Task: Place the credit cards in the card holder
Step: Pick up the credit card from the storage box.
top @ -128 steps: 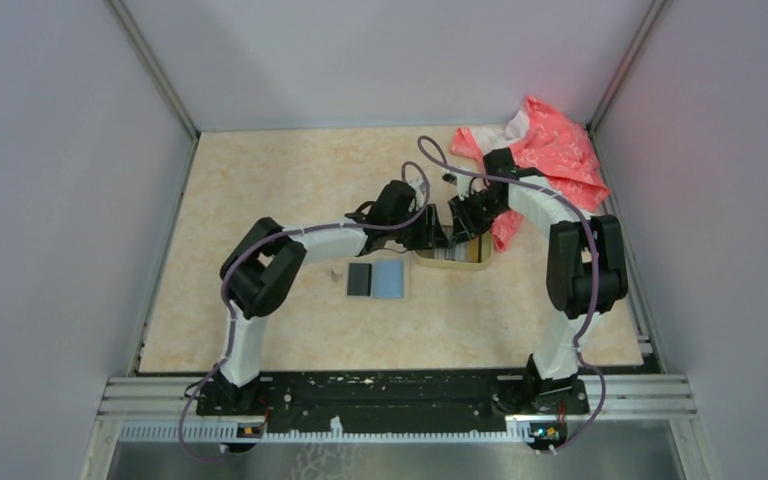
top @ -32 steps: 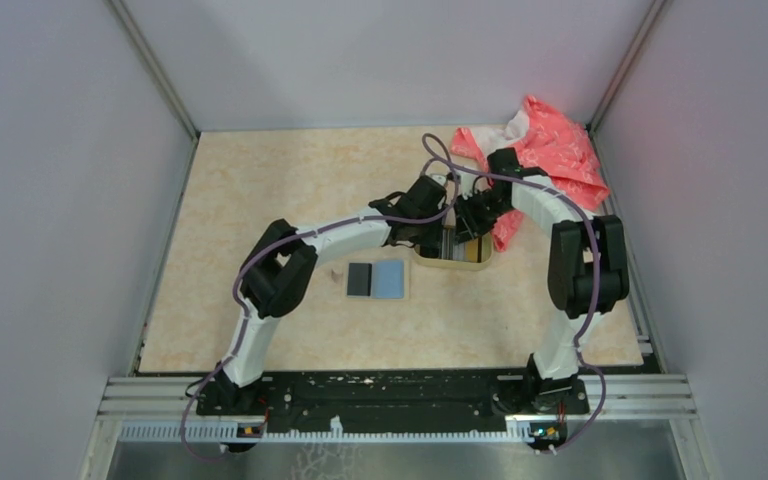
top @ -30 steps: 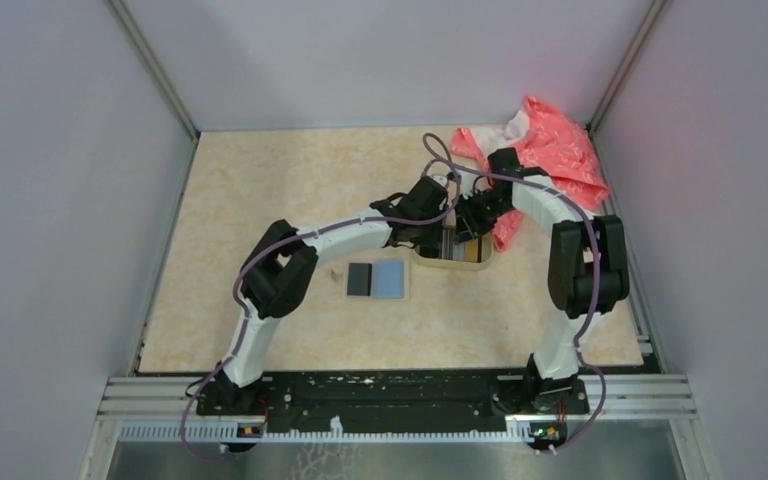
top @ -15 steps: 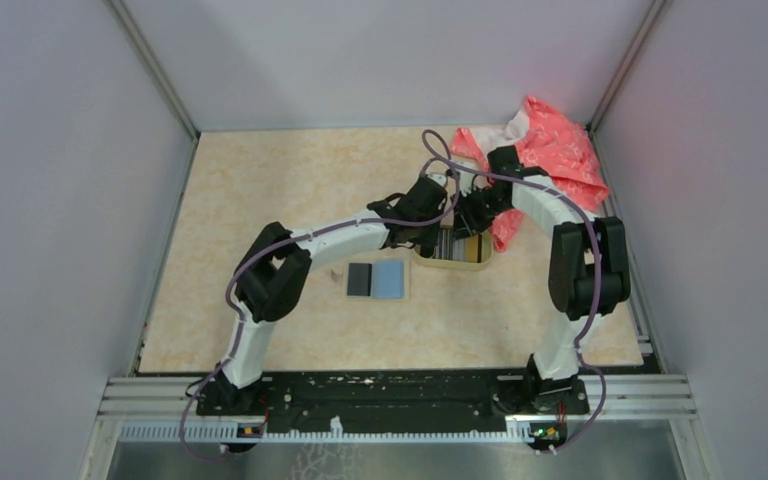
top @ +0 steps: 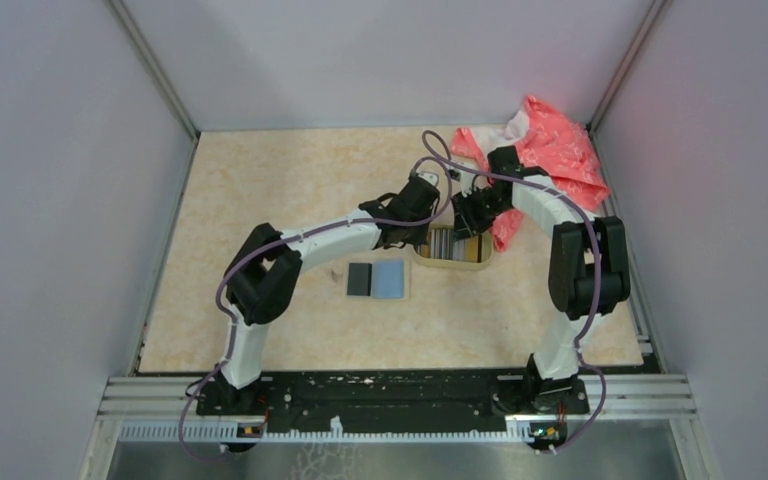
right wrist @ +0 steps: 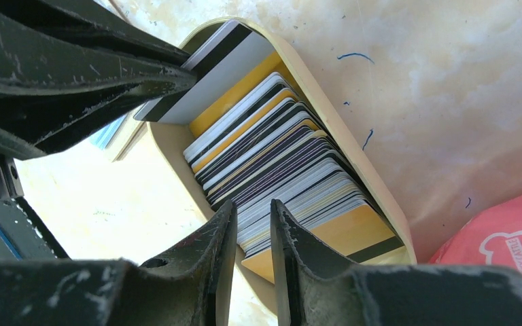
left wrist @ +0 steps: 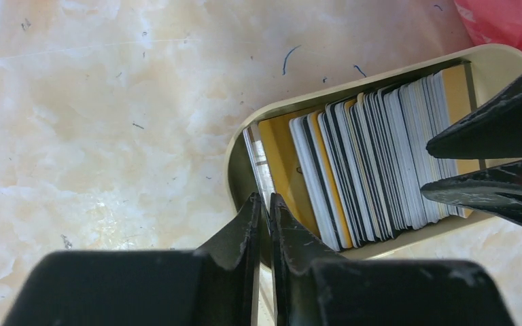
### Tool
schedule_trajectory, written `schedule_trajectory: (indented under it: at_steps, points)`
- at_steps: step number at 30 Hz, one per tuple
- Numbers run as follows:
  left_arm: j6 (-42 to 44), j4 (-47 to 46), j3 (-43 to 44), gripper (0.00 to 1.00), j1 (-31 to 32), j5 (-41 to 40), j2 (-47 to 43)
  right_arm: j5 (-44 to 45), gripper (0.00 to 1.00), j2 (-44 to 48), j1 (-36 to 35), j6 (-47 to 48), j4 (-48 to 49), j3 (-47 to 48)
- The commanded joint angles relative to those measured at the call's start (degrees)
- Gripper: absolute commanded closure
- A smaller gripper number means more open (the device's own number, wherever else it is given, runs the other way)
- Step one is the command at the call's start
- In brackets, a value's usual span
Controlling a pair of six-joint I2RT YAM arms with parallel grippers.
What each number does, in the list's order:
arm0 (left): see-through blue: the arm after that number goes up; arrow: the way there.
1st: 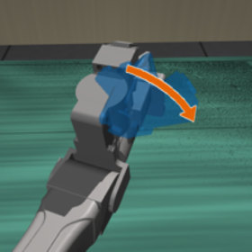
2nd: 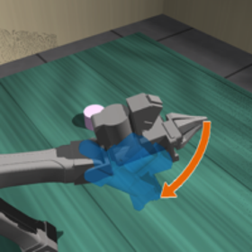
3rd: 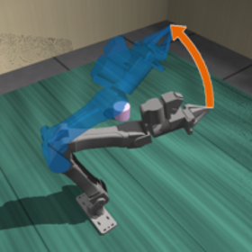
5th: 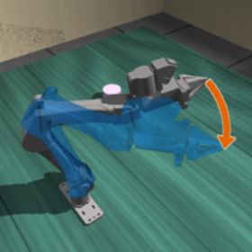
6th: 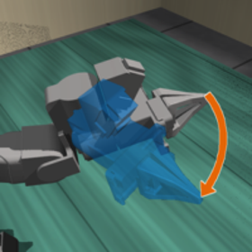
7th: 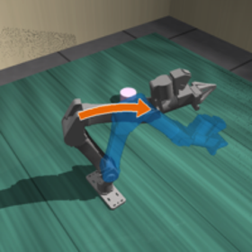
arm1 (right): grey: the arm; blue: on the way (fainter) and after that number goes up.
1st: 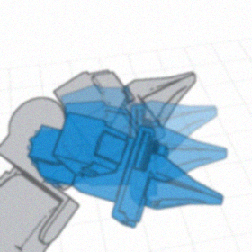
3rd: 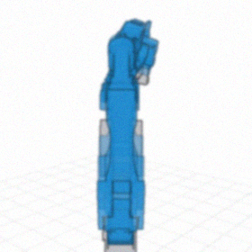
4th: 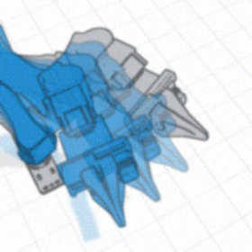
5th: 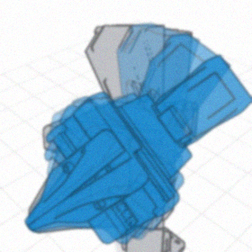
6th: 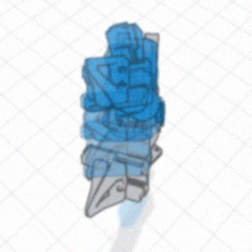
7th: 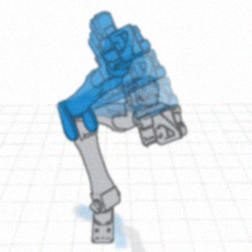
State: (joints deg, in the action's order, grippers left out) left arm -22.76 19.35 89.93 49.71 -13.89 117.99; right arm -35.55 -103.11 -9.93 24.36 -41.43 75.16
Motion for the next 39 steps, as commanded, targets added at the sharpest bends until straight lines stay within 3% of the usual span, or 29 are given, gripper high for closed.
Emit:
schedule_trajectory:
  at_steps: [1,5,11,15,18,30,36,39]
  points:
    - [0.84,2.71,-1.25,0.88,-0.54,-0.11,0.07,-0.37,0.75,2.39,0.21,0.2,0.22,1.84]
    - [0.16,1.77,-1.86,0.87,-1.35,3.21,0.3,-0.48,0.75,2.3,0.19,0.28,0.28,1.82]
    - [-1.59,-2.37,-4.55,0.76,-3.53,11.31,-0.08,-0.64,0.75,2.27,0.21,0.3,0.25,1.75]
    - [-1.71,-1.29,-2.86,0.65,-3.66,11.92,1.47,-0.66,0.75,2.3,0.26,0.32,0.31,1.77]
    - [-1.49,0.89,-0.64,0.63,-3.66,11.57,3.08,-0.77,0.75,2.29,0.26,0.3,0.33,1.77]
    - [-1.65,3.05,2.79,0.72,-4.65,12.29,6.57,-1.23,0.75,2.31,0.25,0.29,0.37,1.66]
    - [-1.87,2.06,1.42,0.99,-5.24,15.44,5.64,-1.45,0.75,2.18,0.27,0.34,0.33,1.66]
    - [-1.79,1.81,0.84,1.0,-5.39,15.41,4.58,-1.45,0.75,2.22,0.24,0.34,0.36,1.68]
